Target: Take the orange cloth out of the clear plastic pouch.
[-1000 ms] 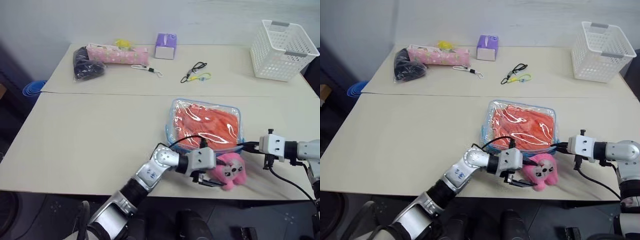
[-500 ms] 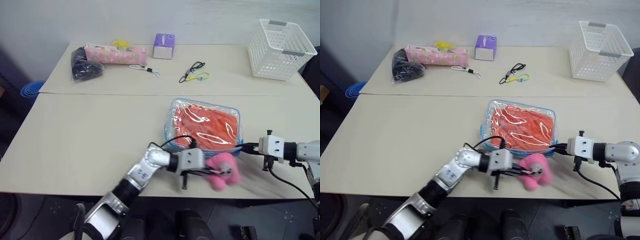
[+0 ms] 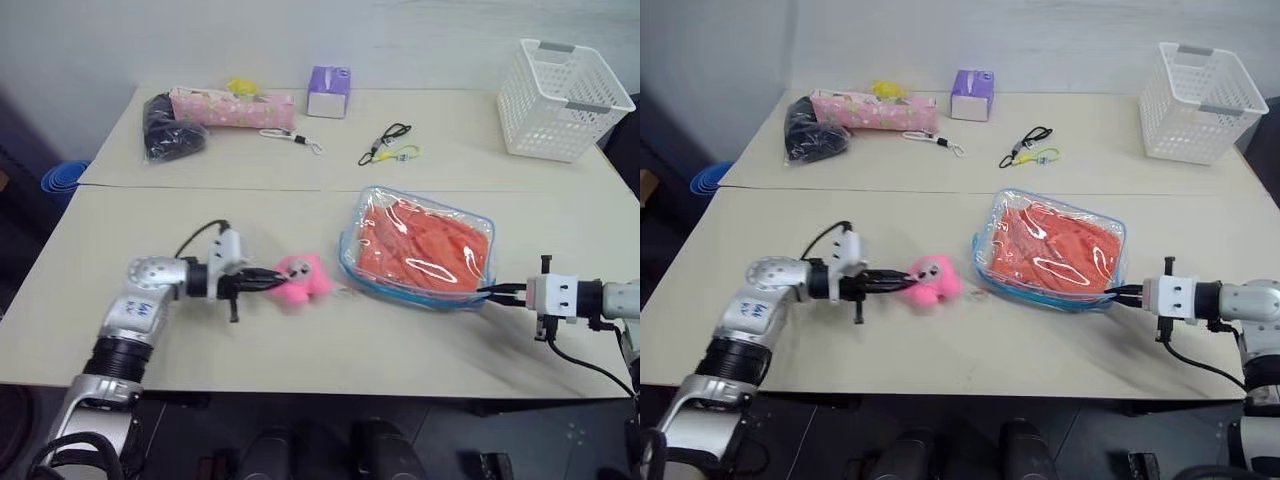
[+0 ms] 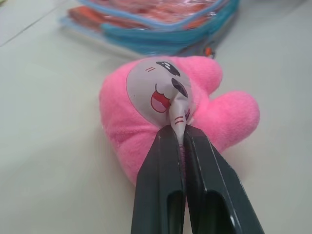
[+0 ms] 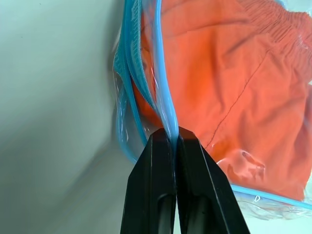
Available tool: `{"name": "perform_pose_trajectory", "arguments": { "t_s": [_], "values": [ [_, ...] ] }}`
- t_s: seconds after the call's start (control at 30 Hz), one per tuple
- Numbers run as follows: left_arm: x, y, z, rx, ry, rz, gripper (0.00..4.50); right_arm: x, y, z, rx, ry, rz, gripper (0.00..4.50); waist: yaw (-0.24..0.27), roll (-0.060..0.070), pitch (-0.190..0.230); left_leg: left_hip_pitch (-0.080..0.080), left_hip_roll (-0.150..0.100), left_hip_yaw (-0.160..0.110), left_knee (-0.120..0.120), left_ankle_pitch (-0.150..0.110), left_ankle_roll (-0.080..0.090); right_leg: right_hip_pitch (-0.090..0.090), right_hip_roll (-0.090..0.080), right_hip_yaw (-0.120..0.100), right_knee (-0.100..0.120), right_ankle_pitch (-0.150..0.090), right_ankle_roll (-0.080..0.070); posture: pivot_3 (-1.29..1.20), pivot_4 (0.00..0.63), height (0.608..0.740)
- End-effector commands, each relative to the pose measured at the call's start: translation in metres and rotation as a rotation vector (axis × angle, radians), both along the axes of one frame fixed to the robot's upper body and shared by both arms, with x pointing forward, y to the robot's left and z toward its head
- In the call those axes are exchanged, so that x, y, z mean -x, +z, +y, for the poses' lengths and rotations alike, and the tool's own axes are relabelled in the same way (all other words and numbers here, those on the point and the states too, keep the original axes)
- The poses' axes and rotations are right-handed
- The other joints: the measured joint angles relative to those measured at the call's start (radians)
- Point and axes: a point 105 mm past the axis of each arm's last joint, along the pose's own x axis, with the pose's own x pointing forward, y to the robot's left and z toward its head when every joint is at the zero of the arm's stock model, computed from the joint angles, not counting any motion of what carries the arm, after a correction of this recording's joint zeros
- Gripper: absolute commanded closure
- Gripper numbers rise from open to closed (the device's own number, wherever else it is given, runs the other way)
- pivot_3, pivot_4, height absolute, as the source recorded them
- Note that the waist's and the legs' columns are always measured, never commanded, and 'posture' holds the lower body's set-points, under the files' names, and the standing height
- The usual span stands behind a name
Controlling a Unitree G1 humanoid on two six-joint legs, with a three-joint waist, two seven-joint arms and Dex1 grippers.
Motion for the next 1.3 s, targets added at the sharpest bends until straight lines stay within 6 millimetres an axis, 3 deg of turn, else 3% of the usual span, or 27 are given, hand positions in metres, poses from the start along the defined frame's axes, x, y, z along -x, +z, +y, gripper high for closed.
{"name": "perform_pose_trajectory", "arguments": {
  "t_s": [0.03,0.13,0.2,0.23,0.33,0.43,0.57,0.73,0.83,0.93,1.03,1.23,1.3],
  "values": [
    [-0.004,0.012,0.034,0.029,0.078,-0.003,4.48,0.002,0.004,0.002,0.005,0.041,-0.024,4.50,0.000,0.000,0.000,0.000,0.000,0.000,0.000,0.000,0.000,0.000,0.000,0.000,0.000,0.000,0.000,0.00,0.150,0.740],
    [0.003,0.008,0.062,0.002,0.113,0.033,4.48,0.005,0.003,0.010,-0.035,0.091,0.005,4.50,-0.005,0.000,0.000,0.000,0.000,0.000,-0.001,0.000,0.000,0.000,0.000,0.000,0.000,0.000,0.000,0.00,0.150,0.740],
    [0.009,0.003,0.070,-0.001,0.117,0.051,4.48,0.005,0.002,0.016,-0.099,0.099,0.029,4.50,-0.011,0.000,0.000,-0.001,0.000,0.000,-0.001,-0.001,0.000,0.000,0.000,-0.001,0.000,0.000,0.000,0.00,0.150,0.740],
    [0.012,0.001,0.071,-0.006,0.116,0.053,4.25,0.005,0.003,0.017,-0.131,0.091,0.032,4.50,-0.013,0.000,0.000,-0.001,0.000,-0.001,-0.001,-0.001,0.000,0.000,0.000,-0.001,0.000,0.000,0.000,0.00,0.150,0.740],
    [0.031,-0.005,0.060,-0.020,0.041,0.088,3.45,0.015,0.005,0.027,-0.321,0.073,0.254,4.50,-0.019,0.000,0.000,-0.001,0.000,-0.002,-0.001,-0.001,0.000,-0.001,-0.001,-0.002,0.000,0.000,0.000,0.00,0.150,0.740],
    [0.043,-0.002,0.054,-0.023,0.017,0.073,2.52,0.020,0.018,0.033,-0.414,0.051,0.240,3.82,-0.015,0.000,0.000,-0.002,0.001,-0.004,-0.002,-0.001,0.000,-0.001,-0.002,-0.003,0.000,0.000,0.000,0.00,0.150,0.740],
    [0.046,0.012,0.056,-0.033,0.026,0.011,1.36,0.039,0.030,0.029,-0.489,-0.011,0.185,2.56,0.007,0.000,0.000,-0.002,0.000,-0.004,-0.001,-0.001,0.001,0.000,-0.002,-0.003,-0.001,0.000,-0.001,0.00,0.150,0.740],
    [0.048,0.047,0.029,-0.046,-0.093,-0.180,0.02,0.074,0.037,0.021,-0.556,-0.121,0.150,1.07,0.021,0.000,0.000,-0.003,0.000,-0.005,-0.002,-0.002,0.001,0.000,-0.002,-0.004,-0.005,-0.001,-0.001,0.00,0.150,0.740],
    [0.046,0.050,-0.006,-0.088,-0.225,-0.273,0.00,0.096,0.037,0.031,-0.607,-0.159,0.140,0.02,0.025,0.000,0.000,-0.003,0.000,-0.004,-0.002,-0.003,0.001,0.000,-0.002,-0.003,-0.007,0.000,-0.001,0.00,0.150,0.740],
    [0.028,0.037,-0.052,-0.118,-0.329,-0.353,0.00,0.115,0.034,0.051,-0.677,-0.180,0.146,0.02,0.041,0.002,0.000,-0.003,0.000,-0.004,-0.002,-0.003,0.001,0.002,-0.002,-0.003,-0.006,0.000,0.000,0.00,0.150,0.740],
    [0.008,0.025,-0.083,-0.132,-0.364,-0.381,0.00,0.127,0.023,0.061,-0.701,-0.224,0.147,0.02,0.034,0.000,0.000,-0.003,-0.002,-0.001,-0.001,-0.002,0.002,0.001,0.000,-0.001,-0.006,0.001,0.001,0.00,0.150,0.740],
    [-0.012,0.005,-0.125,-0.153,-0.436,-0.429,0.00,0.127,0.009,0.067,-0.705,-0.297,0.069,0.02,0.015,-0.004,0.002,-0.001,-0.001,0.005,-0.002,-0.003,0.004,-0.001,0.002,0.004,-0.003,0.001,0.002,0.00,0.150,0.740],
    [-0.012,0.004,-0.131,-0.164,-0.471,-0.449,0.38,0.128,0.008,0.067,-0.711,-0.321,0.049,0.00,0.016,-0.005,0.002,-0.001,-0.001,0.006,-0.002,-0.003,0.004,-0.003,0.002,0.005,-0.001,0.001,0.002,0.00,0.150,0.740]
  ]
}}
